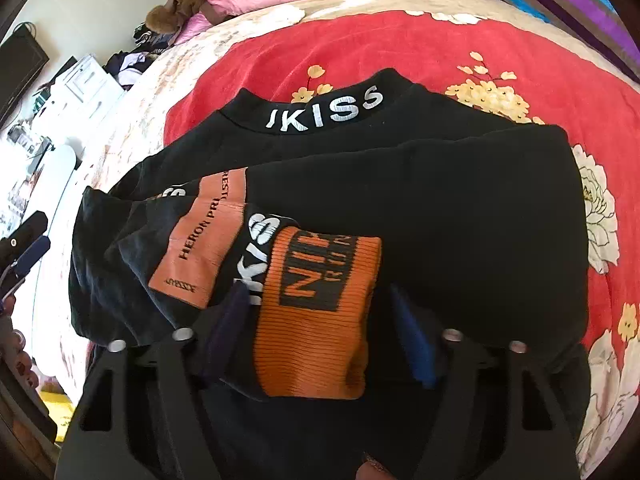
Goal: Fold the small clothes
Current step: 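Grasp the folded orange cuff on the shirt with the right tool, then reposition the cuff on the shirt with the right tool and release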
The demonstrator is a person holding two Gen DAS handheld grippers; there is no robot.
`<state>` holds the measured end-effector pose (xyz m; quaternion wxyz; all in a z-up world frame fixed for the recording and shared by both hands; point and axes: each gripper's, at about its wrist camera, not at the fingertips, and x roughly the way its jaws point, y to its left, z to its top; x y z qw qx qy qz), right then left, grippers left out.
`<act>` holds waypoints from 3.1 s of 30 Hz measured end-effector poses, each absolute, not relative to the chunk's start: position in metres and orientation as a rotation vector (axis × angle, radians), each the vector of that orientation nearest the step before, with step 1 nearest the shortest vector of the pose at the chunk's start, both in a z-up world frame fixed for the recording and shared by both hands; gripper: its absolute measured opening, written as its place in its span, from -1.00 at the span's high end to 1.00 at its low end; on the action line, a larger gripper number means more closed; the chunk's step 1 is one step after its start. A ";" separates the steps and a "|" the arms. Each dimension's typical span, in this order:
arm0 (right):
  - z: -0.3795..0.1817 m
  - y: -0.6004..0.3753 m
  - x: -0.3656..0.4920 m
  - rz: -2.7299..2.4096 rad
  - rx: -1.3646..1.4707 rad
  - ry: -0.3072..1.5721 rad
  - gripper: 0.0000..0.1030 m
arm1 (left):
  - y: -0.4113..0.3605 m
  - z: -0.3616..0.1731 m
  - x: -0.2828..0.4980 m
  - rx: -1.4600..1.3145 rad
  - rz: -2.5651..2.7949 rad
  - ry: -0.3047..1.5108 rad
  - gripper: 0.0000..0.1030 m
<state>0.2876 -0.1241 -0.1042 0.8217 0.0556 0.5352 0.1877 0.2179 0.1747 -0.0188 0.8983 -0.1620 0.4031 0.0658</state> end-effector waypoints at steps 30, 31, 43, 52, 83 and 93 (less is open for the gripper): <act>-0.054 -0.217 0.312 0.249 -0.004 1.001 0.83 | 0.104 -0.047 0.244 -0.220 -0.020 0.862 -0.59; -0.058 -0.217 0.313 0.251 -0.004 1.006 0.83 | 0.099 -0.048 0.245 -0.205 -0.028 0.865 -0.59; -0.086 -0.224 0.321 0.181 -0.077 1.010 0.46 | 0.096 -0.097 0.263 -0.211 -0.005 1.027 -0.59; -0.048 -0.252 0.296 0.199 0.040 0.896 0.32 | 0.083 -0.031 0.242 -0.123 -0.016 0.818 -0.59; -0.066 -0.212 0.267 0.301 0.012 0.948 -0.53 | 0.051 -0.059 0.245 -0.045 -0.118 0.965 -0.59; -0.042 -0.220 0.250 0.291 0.050 0.885 -0.85 | 0.056 -0.044 0.240 -0.044 -0.084 0.932 -0.82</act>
